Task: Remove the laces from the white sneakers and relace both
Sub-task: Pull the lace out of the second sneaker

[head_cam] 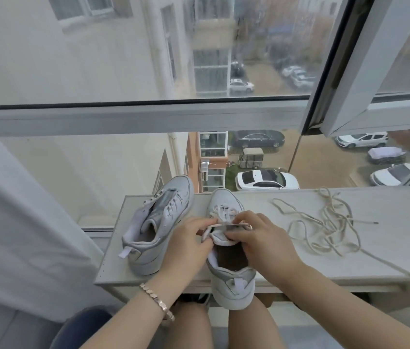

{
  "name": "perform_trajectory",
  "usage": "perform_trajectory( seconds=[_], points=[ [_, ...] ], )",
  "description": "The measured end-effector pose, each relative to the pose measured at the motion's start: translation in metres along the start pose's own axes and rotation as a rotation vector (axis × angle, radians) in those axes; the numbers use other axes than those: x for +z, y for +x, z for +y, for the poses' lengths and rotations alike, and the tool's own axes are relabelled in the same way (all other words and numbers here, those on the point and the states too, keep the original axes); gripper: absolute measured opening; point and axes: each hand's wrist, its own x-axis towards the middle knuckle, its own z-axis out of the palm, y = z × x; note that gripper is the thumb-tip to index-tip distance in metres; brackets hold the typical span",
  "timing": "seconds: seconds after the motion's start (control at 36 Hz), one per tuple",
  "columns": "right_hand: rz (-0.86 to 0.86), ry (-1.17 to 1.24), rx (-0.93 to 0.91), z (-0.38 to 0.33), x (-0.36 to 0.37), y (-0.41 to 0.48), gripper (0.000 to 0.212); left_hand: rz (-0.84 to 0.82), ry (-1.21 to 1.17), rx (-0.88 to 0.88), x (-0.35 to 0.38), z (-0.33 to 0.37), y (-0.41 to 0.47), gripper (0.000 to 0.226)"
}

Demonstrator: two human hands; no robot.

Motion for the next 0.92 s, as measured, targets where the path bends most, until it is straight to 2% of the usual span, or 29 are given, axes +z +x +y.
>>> perform_trajectory(
  seconds=[0.11, 0.17, 0.22, 0.28, 0.36, 0.42, 0.44, 0.47, 0.56, 0.69, 0.78, 0.86, 0.92],
  points=[
    [-0.113, -0.004, -0.016, 0.0, 0.0, 0.0, 0.024, -0.008, -0.109, -0.068, -0.001, -0.002, 0.0, 0.038],
    [-0.194, 0.009, -0.016, 0.005, 0.005, -0.001, 0.032, -0.038, -0.127, -0.103, 0.0, -0.001, 0.002, 0.035],
    [-0.276, 0.169, 0.011, 0.006, 0.0, 0.003, 0.039, -0.065, -0.122, -0.127, 0.002, 0.001, 0.004, 0.032],
    [-0.274, 0.403, 0.082, 0.005, -0.012, 0.008, 0.036, -0.058, -0.096, -0.117, 0.005, 0.003, 0.005, 0.025],
    [-0.093, 0.706, 0.306, 0.01, -0.027, 0.021, 0.033, -0.011, -0.069, -0.073, 0.008, 0.008, 0.006, 0.012],
    [0.003, 0.675, 0.449, 0.015, -0.028, 0.034, 0.027, 0.009, -0.069, -0.042, 0.01, 0.01, 0.008, 0.008],
    [-0.011, 0.583, 0.501, 0.018, -0.027, 0.04, 0.021, 0.014, -0.085, -0.045, 0.012, 0.011, 0.009, 0.009],
    [-0.073, 0.485, 0.542, 0.018, -0.026, 0.047, 0.021, 0.017, -0.107, -0.06, 0.013, 0.013, 0.009, 0.01],
    [-0.313, 0.374, 0.595, 0.009, -0.025, 0.064, 0.05, 0.022, -0.211, -0.129, 0.015, 0.018, 0.01, 0.006],
    [-0.529, 0.255, 0.546, -0.006, -0.026, 0.082, 0.042, 0.048, -0.31, -0.18, 0.017, 0.018, 0.012, 0.009],
    [-0.544, 0.336, 0.51, -0.002, -0.028, 0.08, 0.036, 0.076, -0.372, -0.178, 0.017, 0.016, 0.01, 0.015],
    [-0.457, 0.591, 0.494, 0.006, -0.027, 0.067, 0.032, 0.065, -0.447, -0.155, 0.014, 0.017, 0.009, 0.022],
    [-0.422, 0.639, 0.436, 0.011, -0.026, 0.058, 0.032, 0.061, -0.502, -0.15, 0.013, 0.016, 0.009, 0.025]
  ],
)
